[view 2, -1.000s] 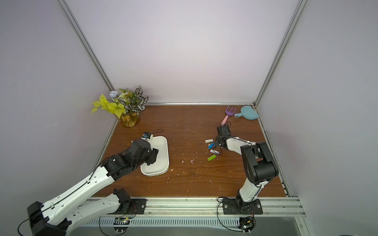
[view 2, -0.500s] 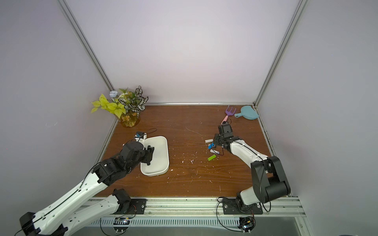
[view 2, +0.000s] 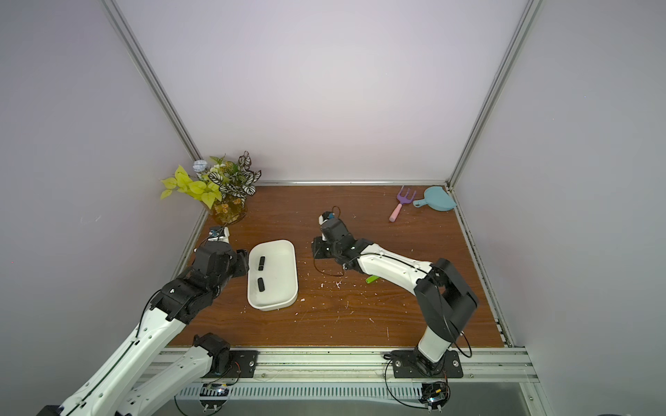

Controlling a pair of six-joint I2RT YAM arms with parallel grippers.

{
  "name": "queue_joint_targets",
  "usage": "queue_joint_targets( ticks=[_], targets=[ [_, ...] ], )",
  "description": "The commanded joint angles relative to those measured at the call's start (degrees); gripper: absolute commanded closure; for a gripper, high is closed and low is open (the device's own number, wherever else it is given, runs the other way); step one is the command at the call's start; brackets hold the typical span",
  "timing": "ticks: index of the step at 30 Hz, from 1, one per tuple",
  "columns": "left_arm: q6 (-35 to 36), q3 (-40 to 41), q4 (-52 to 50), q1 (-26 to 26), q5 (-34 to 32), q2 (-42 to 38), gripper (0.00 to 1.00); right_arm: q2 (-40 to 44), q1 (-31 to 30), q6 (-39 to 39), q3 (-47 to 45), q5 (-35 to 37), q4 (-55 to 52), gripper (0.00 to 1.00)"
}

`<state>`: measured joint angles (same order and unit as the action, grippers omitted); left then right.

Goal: Put the usb flash drive into the storage box
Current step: Place the USB flash in the storage box.

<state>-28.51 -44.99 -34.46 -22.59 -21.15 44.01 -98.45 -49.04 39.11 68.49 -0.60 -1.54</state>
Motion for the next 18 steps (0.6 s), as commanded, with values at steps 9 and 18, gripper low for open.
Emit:
queue_joint_targets(
  ticks=[9,18],
  targets=[
    [0.8,0.5,1.3,4.3,3.5,-0.5,0.41,-18.9,-9.4,4.6,20.1,2.5,1.8,0.89],
    [0.9,0.6,1.3,4.3,3.7,-0.3,0.42,-31.9,-10.2,5.8,32.7,6.1,-1.3,0.87]
  ],
)
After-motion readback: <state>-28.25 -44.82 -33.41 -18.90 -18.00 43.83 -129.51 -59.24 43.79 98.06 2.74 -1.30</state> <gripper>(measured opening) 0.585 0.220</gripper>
